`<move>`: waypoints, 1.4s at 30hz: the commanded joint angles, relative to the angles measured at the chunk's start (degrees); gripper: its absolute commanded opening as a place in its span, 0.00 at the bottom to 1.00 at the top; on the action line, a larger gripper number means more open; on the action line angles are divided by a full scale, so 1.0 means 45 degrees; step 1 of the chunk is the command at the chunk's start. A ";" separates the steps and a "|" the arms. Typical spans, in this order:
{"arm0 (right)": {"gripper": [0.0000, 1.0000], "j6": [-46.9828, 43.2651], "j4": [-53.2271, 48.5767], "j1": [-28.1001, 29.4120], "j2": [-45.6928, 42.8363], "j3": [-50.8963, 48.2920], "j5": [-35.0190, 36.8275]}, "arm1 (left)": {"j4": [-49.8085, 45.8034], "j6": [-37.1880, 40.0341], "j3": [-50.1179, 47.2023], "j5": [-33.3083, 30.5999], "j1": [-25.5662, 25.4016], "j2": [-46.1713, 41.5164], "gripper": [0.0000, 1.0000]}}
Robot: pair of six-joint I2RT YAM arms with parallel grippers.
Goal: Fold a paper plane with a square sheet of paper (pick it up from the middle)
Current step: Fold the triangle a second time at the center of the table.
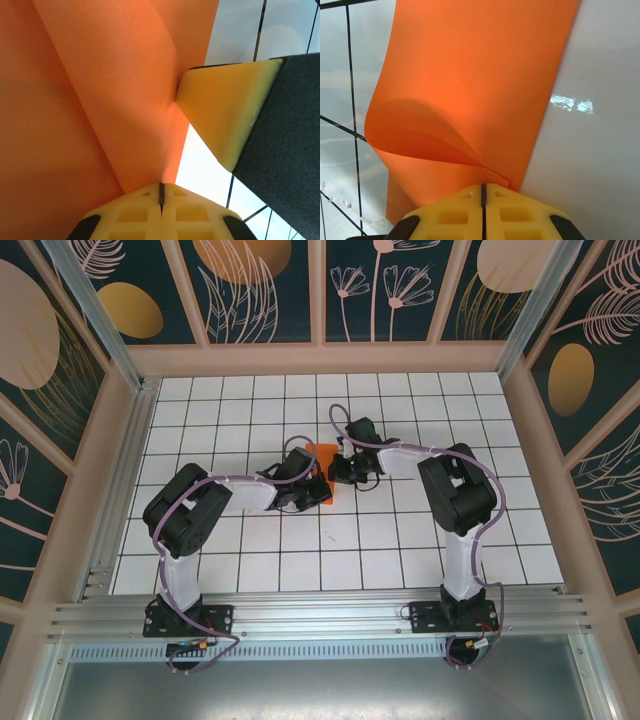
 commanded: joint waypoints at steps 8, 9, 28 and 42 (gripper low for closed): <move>0.07 0.0490 -0.0337 0.0013 -0.0305 0.0203 0.0921 | -0.0711 -0.0086 -0.0023 -0.0355 0.0036 0.0468 0.00; 0.07 0.0528 -0.0519 0.0018 -0.0287 0.0282 0.1215 | -0.0735 -0.0083 -0.0019 -0.0356 0.0032 0.0470 0.00; 0.07 0.0522 -0.1397 0.0013 0.0379 0.0394 0.2130 | 0.0407 -0.0328 -0.0012 0.0279 0.0279 -0.0501 0.05; 0.06 0.0442 -0.1173 -0.0006 0.0625 0.0139 0.1782 | 0.1595 -0.0328 0.0297 0.0854 0.1215 -0.0424 0.08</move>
